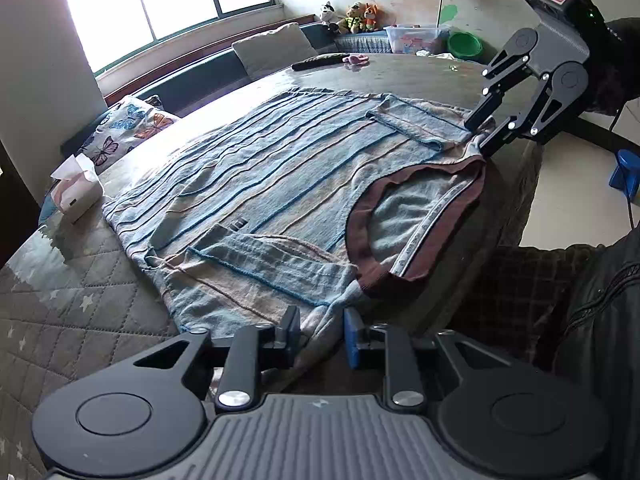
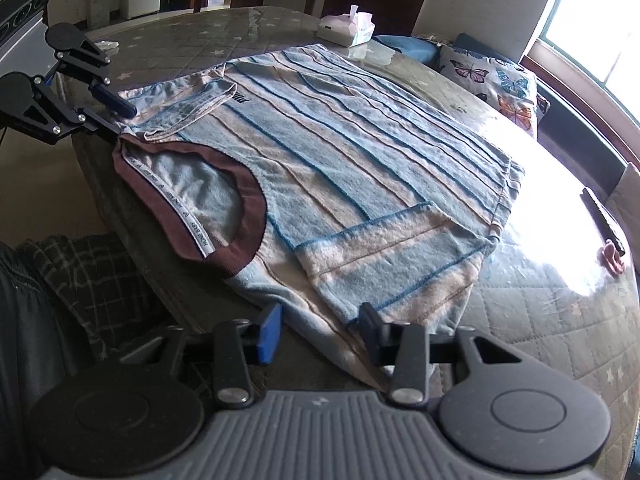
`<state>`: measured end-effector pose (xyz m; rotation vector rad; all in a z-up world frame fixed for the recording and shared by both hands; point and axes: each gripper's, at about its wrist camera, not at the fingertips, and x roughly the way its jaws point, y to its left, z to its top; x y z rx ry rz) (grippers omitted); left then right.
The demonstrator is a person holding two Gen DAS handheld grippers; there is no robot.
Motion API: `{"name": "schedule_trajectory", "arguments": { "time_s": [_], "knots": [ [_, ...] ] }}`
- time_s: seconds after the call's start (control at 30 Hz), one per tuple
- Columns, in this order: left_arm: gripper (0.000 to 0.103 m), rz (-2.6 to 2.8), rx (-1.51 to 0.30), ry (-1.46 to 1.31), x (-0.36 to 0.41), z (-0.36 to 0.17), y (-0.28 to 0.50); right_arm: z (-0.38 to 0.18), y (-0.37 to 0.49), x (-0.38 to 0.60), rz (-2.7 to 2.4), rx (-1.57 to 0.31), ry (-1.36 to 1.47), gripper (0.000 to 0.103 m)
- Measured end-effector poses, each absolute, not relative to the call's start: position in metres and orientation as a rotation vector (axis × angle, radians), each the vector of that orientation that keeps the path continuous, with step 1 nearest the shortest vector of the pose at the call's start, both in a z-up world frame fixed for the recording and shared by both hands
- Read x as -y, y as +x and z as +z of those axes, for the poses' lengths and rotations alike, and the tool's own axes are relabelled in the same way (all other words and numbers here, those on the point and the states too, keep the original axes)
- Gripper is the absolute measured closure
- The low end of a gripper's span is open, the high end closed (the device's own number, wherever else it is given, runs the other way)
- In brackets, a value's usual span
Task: Fold clothes
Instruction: 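Open both grippers and withdraw them from the folded shirt, then grasp the striped shirt's hem edge with both grippers and lift it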
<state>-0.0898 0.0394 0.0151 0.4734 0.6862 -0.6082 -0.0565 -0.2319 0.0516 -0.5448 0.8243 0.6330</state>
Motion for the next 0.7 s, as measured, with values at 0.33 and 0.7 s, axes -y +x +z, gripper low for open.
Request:
{"name": "schedule_trajectory", "arguments": {
  "time_s": [0.33,0.7],
  "knots": [
    [0.078,-0.605,-0.696,0.459,-0.044,0.014,-0.088,0.051,-0.052,0.236,0.638,-0.831,-0.525,0.066],
    [0.084,-0.536,-0.667,0.494,-0.046,0.012,-0.087,0.048,-0.041,0.244,0.624,-0.827,-0.470,0.079]
  ]
}}
